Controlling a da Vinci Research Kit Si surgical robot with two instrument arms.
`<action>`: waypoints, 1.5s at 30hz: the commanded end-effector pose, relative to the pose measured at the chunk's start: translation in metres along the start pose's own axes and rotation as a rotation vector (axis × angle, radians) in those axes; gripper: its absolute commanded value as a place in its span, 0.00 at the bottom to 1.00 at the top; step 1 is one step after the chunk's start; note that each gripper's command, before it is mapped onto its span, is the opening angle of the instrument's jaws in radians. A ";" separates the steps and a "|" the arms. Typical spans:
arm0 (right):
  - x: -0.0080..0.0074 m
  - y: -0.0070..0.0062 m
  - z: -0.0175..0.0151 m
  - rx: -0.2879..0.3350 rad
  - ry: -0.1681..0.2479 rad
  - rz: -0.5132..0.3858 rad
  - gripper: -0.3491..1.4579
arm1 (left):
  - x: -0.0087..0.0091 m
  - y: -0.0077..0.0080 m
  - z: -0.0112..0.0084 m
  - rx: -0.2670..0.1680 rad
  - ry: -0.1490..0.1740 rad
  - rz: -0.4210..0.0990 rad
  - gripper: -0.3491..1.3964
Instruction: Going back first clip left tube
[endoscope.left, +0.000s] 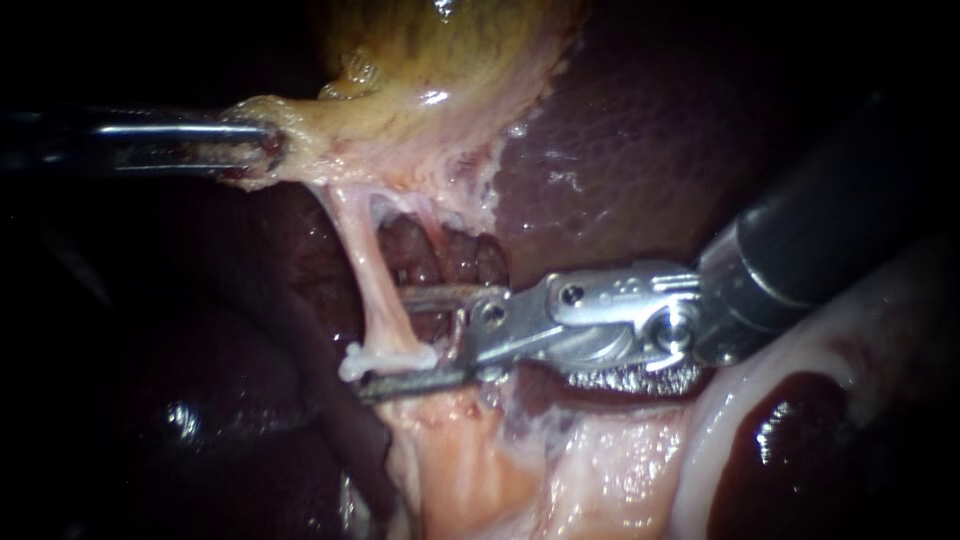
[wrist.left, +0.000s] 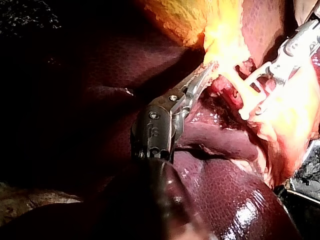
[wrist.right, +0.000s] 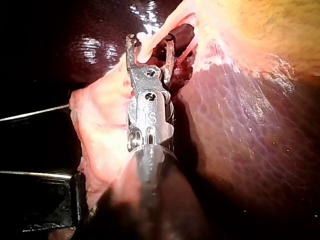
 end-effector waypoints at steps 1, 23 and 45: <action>0.0001 0.0001 -0.0010 0.000 0.001 -0.022 0.47 | 0.0000 0.0000 -0.0001 0.000 0.000 0.000 0.00; 0.0000 0.0000 -0.0162 -0.020 -0.002 -0.104 0.47 | -0.0001 0.0003 0.0009 0.007 0.003 0.000 0.00; 0.0001 -0.0002 -0.0162 0.005 0.002 -0.104 0.47 | -0.0014 0.0008 0.0076 -0.013 -0.002 0.010 0.00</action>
